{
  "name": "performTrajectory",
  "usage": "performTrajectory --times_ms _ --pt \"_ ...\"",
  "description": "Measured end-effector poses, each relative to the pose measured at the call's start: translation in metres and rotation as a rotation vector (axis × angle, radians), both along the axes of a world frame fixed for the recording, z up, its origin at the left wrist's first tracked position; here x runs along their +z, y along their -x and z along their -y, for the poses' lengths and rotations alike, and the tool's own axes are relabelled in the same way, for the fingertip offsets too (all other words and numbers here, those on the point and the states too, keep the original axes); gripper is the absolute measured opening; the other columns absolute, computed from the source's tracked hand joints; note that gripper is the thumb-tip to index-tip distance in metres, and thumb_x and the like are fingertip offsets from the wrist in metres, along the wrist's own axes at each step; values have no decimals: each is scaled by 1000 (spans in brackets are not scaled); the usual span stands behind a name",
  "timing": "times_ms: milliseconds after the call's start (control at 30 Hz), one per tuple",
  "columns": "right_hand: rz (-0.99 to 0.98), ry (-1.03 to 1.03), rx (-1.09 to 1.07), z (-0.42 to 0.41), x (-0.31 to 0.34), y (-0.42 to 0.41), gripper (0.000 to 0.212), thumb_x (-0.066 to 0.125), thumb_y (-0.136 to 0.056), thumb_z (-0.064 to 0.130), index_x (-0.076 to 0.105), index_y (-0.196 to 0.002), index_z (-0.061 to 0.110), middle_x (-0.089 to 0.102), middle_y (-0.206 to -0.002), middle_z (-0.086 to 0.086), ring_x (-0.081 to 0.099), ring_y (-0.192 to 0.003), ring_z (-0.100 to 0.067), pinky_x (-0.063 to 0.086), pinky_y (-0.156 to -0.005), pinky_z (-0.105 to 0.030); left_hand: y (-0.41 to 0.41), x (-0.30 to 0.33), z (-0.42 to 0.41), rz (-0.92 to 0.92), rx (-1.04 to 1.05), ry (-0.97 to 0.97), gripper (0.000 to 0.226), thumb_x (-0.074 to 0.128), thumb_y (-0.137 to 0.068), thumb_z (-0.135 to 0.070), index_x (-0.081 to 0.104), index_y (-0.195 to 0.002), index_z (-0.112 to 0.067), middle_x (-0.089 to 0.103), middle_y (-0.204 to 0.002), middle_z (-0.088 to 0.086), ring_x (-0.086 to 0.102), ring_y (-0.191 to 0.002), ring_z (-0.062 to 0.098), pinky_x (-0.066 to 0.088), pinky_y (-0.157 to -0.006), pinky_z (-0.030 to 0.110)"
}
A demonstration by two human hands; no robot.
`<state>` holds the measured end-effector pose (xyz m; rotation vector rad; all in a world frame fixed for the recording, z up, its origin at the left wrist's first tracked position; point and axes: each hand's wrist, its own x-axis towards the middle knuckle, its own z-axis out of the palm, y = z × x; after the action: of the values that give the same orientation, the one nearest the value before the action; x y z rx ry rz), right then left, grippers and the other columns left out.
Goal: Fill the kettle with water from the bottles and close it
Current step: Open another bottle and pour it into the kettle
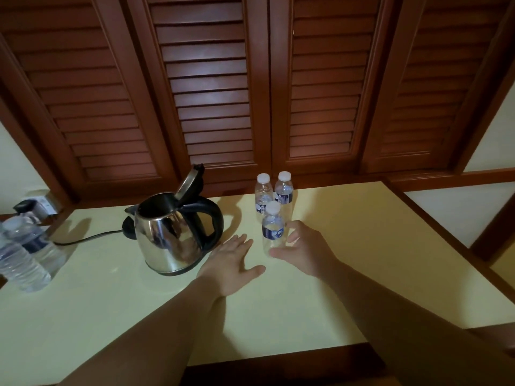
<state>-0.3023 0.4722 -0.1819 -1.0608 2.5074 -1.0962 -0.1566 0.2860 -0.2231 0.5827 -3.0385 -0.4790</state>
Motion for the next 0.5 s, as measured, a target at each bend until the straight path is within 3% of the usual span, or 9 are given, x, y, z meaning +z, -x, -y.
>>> performTrajectory --times_ms 100,233,500 --pt "75 64 -24 18 -13 -10 66 95 -59 46 59 -111 28 65 -99 12 63 -87 -6 47 -71 -23 1 1 1 11 1 -9 103 32 -81 -92 14 -165 -35 5 -172 -15 -1 -158 5 7 -129 39" --pt "41 97 -131 31 -23 -7 48 89 -66 39 62 -103 25 68 -96 8 67 -86 -13 57 -76 -35 1 -1 2 -5 10 -14 102 34 -81 -92 16 -164 -37 6 -172 -17 -1 -158 4 6 -129 38" --pt "105 110 -298 32 -19 20 43 84 -74 28 53 -103 22 71 -100 2 68 -87 -24 58 -76 -41 0 2 2 -28 32 -44 97 40 -82 -90 19 -163 -40 9 -170 -23 2 -157 1 8 -128 37"
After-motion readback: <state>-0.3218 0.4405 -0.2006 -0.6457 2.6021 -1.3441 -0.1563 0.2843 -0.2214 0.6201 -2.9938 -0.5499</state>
